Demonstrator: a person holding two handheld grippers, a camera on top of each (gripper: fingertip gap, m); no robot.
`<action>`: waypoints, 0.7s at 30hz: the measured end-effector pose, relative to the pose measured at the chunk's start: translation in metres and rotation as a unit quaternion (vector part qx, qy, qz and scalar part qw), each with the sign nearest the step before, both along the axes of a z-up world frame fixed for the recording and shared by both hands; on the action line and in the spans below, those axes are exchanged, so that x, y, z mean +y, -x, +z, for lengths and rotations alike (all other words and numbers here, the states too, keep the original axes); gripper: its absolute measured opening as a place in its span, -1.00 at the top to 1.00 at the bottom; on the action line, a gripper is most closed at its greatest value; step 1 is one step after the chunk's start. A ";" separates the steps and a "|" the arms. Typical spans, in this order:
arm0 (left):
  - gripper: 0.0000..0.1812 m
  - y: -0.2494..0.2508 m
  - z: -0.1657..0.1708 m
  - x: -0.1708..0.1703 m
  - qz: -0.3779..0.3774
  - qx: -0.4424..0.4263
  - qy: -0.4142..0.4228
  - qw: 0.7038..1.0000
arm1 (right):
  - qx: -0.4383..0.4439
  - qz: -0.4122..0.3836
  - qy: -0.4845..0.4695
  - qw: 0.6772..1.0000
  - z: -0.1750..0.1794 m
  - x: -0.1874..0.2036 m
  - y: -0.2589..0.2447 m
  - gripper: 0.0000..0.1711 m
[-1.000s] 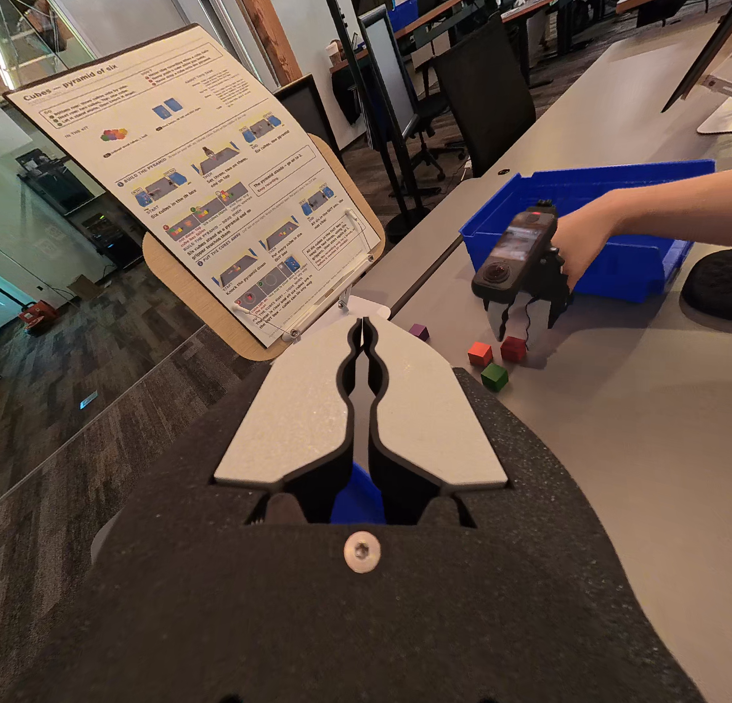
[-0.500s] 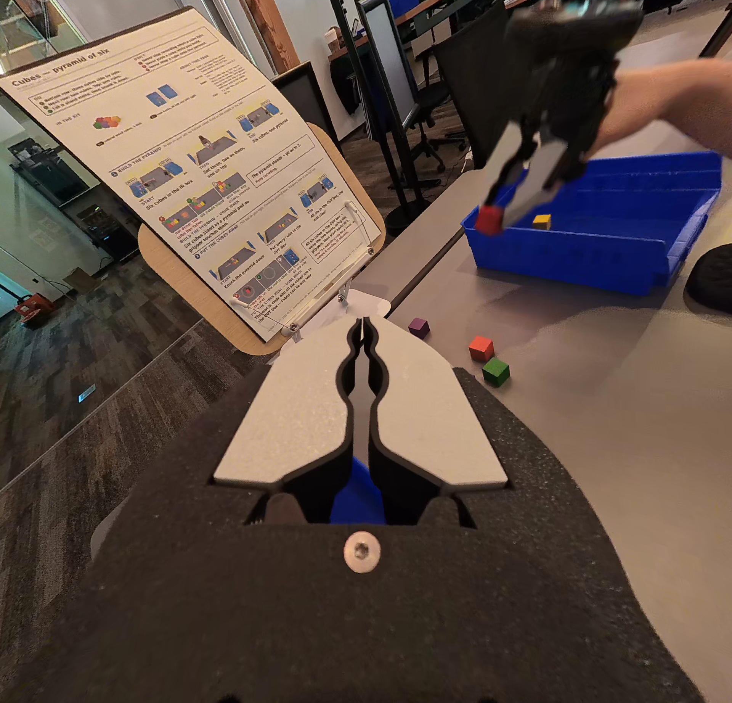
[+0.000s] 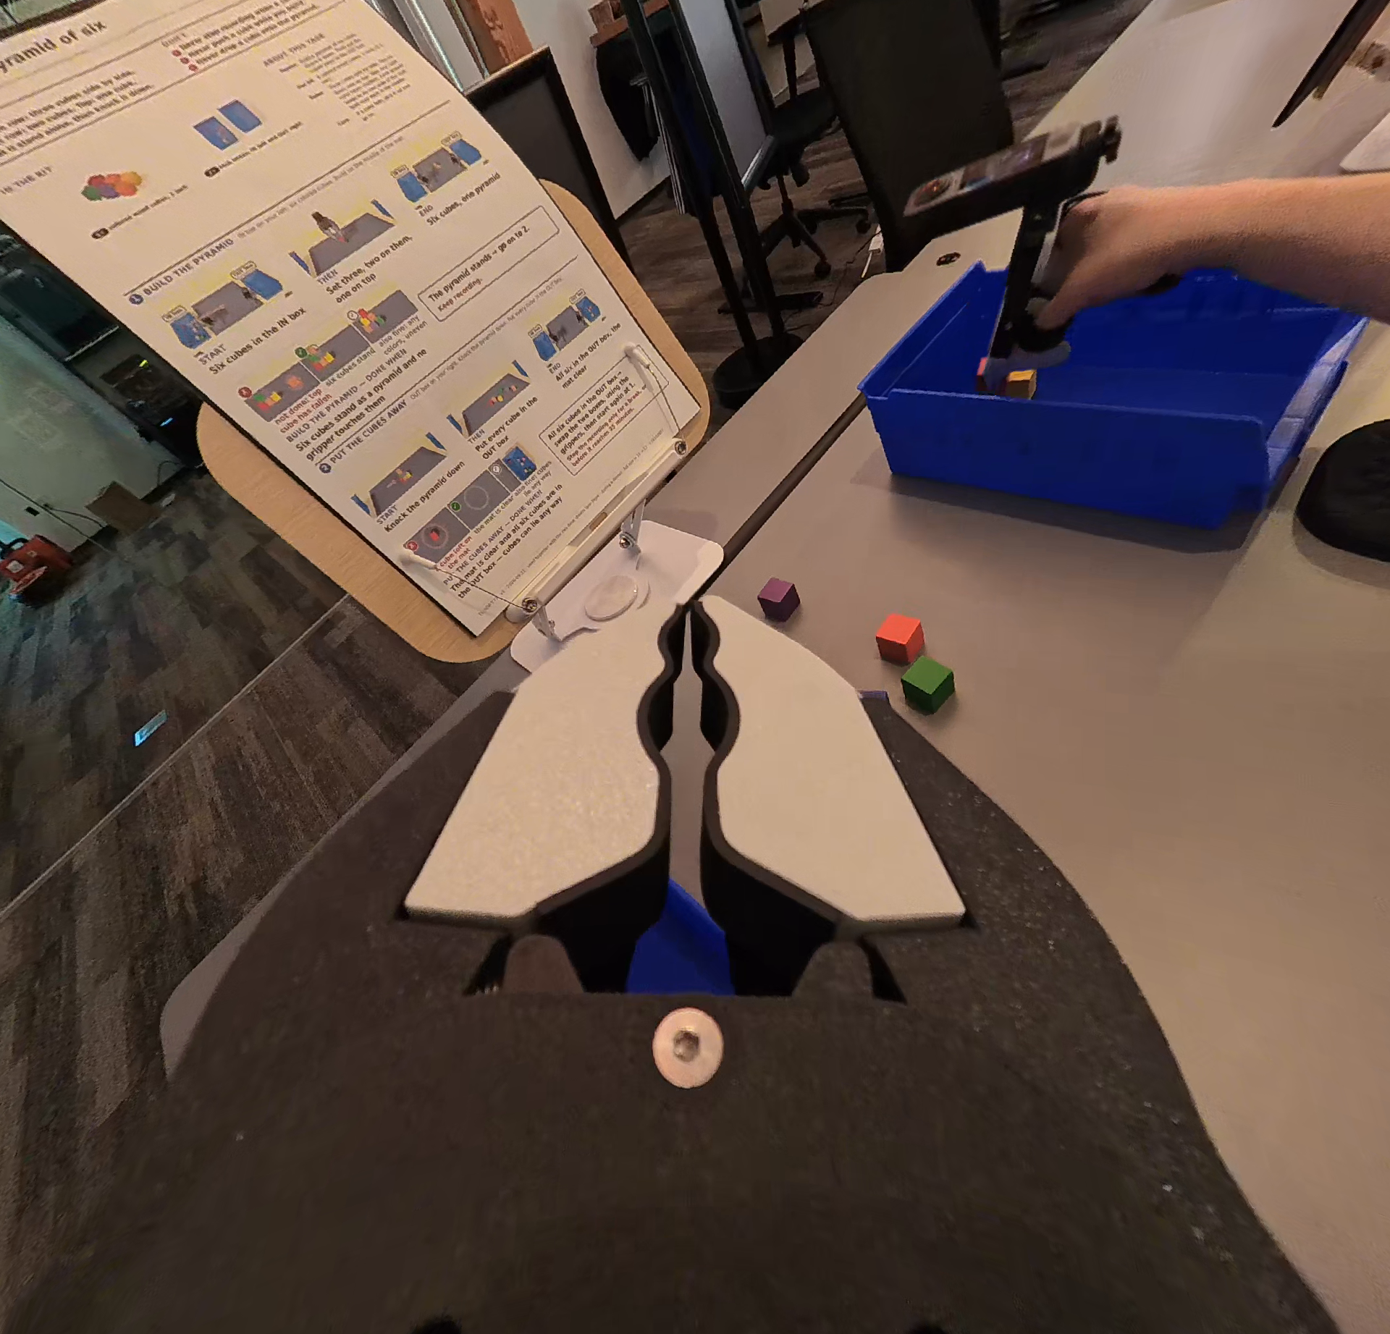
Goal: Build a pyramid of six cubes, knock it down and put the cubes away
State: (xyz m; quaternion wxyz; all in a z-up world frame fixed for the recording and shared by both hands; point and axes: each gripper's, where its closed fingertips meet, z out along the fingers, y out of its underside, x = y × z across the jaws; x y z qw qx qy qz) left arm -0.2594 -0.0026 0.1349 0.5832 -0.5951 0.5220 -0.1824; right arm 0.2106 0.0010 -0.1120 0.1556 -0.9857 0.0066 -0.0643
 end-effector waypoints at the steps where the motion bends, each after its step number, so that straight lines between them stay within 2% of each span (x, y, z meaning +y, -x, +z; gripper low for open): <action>1: 0.99 -0.001 -0.001 0.000 0.000 0.002 0.001 1.000 | 0.003 -0.004 0.005 1.000 -0.007 0.001 0.001 0.66; 8: 0.99 -0.002 -0.002 0.002 0.000 0.005 0.001 1.000 | -0.021 -0.029 0.024 0.999 -0.026 0.004 -0.002 0.67; 14: 0.98 -0.002 -0.002 0.001 -0.003 0.006 0.002 1.000 | 0.012 -0.043 0.016 0.999 -0.036 0.002 0.003 0.65; 15: 0.97 -0.001 -0.002 0.001 -0.003 0.006 0.002 1.000 | 0.014 -0.043 0.011 0.999 -0.032 0.001 0.003 0.58; 18: 0.97 0.000 0.000 -0.002 -0.006 0.003 -0.001 1.000 | 0.000 -0.030 -0.019 0.999 -0.004 0.000 0.003 0.53; 21: 0.97 0.001 0.003 -0.002 -0.006 -0.004 -0.003 1.000 | -0.033 0.013 -0.129 0.991 0.069 0.016 0.026 0.47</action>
